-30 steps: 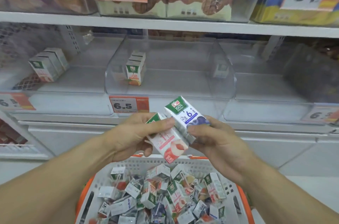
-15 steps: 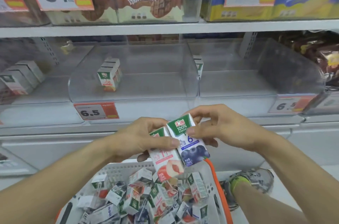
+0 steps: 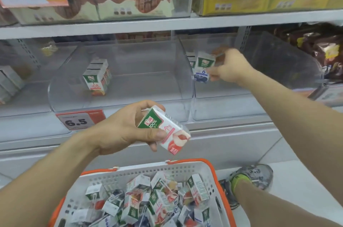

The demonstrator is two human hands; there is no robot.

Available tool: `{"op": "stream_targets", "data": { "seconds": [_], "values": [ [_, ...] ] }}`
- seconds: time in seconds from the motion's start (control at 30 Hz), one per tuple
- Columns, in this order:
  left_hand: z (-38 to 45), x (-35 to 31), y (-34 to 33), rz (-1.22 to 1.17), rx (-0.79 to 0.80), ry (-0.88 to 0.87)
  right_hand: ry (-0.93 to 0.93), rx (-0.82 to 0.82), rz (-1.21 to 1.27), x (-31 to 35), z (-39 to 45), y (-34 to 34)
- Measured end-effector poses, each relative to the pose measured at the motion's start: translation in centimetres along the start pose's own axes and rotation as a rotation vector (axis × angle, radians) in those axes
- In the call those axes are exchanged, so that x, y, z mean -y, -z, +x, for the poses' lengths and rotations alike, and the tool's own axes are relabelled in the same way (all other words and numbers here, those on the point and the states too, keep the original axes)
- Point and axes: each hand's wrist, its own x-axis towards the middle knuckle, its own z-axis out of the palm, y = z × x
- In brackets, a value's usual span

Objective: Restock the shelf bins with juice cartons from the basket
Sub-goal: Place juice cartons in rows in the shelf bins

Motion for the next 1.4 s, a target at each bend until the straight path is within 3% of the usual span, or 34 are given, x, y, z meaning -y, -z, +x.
{"op": "stream_targets", "data": {
  "seconds": [0.1,0.23,0.37,0.57,0.73,0.8,0.87,0.93,1.0,1.1,1.23,1.4],
  "values": [
    [0.2,0.8,0.1,-0.002,-0.064,-0.038,-0.045,0.072,-0.022,-0.2,3.4,-2.6],
    [-0.1,1.4,0.7,0.08,-0.106,-0.037,-0.066,-0.013,-0.155,-1.3,5.8,-4.7],
    [-0.4,1.4,0.7,0.165,-0.119,-0.027,-0.178,-0.033,0.094,-2.5,6.8,-5.7],
    [-0.3,1.0,0.1,0.142,-0.163,-0.052,-0.103,-0.02,-0.07,-2.5,5.8,-4.3],
    [-0.6,0.6,-0.2,0.063,-0.265,-0.057,0.025,-0.371,0.112,0.4,-3.1,-1.9],
    [-1.2,0.3,0.2,0.107,-0.285,-0.057,0.114,-0.252,0.248,2.8,-8.0,-2.4],
    [-2.1,0.0,0.6,0.163,-0.283,-0.058,0.162,0.075,0.322,5.3,-12.1,-3.8],
    [-3.2,-0.2,1.2,0.196,-0.276,-0.042,0.173,0.369,0.289,7.1,-14.5,-5.6],
    [-4.7,-0.1,2.0,0.261,-0.256,-0.013,0.186,0.523,0.187,8.3,-15.3,-7.5],
    [-7.5,0.3,3.7,0.412,-0.261,-0.014,0.192,0.636,0.146,10.3,-15.5,-10.3],
    [-11.9,0.6,6.9,0.541,-0.467,-0.083,0.149,0.705,0.285,14.1,-15.1,-14.4],
    [-18.9,1.8,14.2,0.648,-0.862,-0.222,0.245,0.521,0.367,20.4,-13.8,-20.9]
  ]
}}
